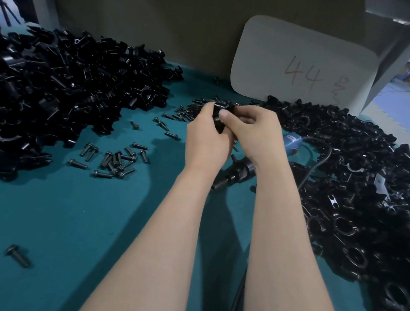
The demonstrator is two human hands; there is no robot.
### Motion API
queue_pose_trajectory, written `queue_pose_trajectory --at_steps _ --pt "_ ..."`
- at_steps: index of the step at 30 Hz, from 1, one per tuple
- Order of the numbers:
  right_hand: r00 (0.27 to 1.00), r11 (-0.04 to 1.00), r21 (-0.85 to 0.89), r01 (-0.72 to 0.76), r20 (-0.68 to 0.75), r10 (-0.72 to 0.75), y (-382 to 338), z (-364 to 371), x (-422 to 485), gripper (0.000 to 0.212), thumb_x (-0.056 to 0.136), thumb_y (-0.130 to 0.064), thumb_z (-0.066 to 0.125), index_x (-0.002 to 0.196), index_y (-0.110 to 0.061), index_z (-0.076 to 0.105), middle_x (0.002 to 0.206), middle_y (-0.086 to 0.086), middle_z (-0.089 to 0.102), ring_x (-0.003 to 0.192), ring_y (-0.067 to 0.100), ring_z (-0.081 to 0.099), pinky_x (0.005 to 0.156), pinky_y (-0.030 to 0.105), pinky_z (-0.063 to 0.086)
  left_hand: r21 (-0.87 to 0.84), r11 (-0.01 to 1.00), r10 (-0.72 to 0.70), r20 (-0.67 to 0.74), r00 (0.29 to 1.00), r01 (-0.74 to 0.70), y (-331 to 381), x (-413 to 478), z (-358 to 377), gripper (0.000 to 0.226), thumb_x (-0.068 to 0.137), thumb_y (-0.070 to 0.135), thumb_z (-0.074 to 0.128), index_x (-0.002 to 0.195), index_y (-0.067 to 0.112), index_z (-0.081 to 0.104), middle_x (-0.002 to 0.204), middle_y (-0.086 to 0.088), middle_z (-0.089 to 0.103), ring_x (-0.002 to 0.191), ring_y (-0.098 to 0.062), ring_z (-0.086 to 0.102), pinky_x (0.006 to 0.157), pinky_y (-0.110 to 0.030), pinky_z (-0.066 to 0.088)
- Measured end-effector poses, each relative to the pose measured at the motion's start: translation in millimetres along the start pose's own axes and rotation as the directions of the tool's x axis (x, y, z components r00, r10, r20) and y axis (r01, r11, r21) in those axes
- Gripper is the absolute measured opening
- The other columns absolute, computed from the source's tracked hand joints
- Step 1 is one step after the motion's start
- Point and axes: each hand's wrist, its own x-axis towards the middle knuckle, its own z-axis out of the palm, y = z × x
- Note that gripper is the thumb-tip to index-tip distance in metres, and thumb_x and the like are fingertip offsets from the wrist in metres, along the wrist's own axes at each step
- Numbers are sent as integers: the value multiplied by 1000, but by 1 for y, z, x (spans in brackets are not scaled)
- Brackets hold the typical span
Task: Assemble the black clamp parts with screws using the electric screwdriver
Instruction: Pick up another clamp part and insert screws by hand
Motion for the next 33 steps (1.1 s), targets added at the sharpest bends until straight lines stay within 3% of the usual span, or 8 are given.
queue_pose_trajectory --at_steps 4,8,13,16,19,24,27,33 --pt "997 1000 -5 21 -80 -21 2 18 -2 25 96 -30 53 108 -14 68 100 -2 69 91 12 61 92 31 49 -393 908 -222 -159 962 145 3 14 -23 6 94 16 60 95 11 60 91 -5 68 85 -21 66 82 -30 56" --pt "987 940 -340 32 160 24 4 59 5 26 95 -20 53 118 -17 64 115 5 67 92 16 58 88 23 44 -809 579 -380 -156 912 102 12 23 -48 11 95 7 59 85 9 55 74 -2 61 69 -15 62 72 -21 57" --pt "950 886 -462 -32 262 171 -4 98 11 28 98 -20 37 115 -10 58 126 14 50 118 34 44 98 40 33 -887 446 -394 -77 916 118 19 21 -48 6 96 6 57 98 4 52 76 -6 60 72 -16 62 79 -23 57" --pt "967 932 -361 -40 221 127 -2 103 5 25 98 -21 39 80 -13 54 110 17 59 102 34 52 88 38 40 -901 412 -428 -60 902 135 18 22 -47 6 96 6 55 95 4 49 76 -7 57 70 -16 61 77 -23 57" --pt "988 945 -326 -31 133 78 -1 89 9 15 93 -9 45 91 -7 59 99 14 65 87 30 57 71 30 40 -922 361 -463 -49 885 138 16 23 -47 8 95 4 55 92 5 48 74 -7 54 62 -14 58 69 -21 56" --pt "995 994 -71 -82 -56 78 -9 23 18 15 90 -19 62 76 -24 59 86 -3 64 75 12 57 71 27 45 -744 622 -420 -55 906 244 5 21 -34 6 95 6 56 91 5 52 81 -8 58 63 -12 60 61 -19 54" --pt "995 995 79 -62 -74 68 -10 -1 6 17 86 -14 66 73 -25 62 78 -2 67 72 13 60 65 27 52 -438 855 -323 -32 946 277 -4 15 -18 15 95 16 58 103 4 56 101 -18 65 87 -29 68 84 -40 57" --pt "999 996 -88 31 -25 -33 -9 -3 0 14 85 -14 65 75 -25 65 74 -14 62 69 -1 56 51 5 39 96 978 -191 57 980 185 -5 4 -6 50 95 35 54 136 7 42 123 -10 59 96 -27 68 87 -46 54"
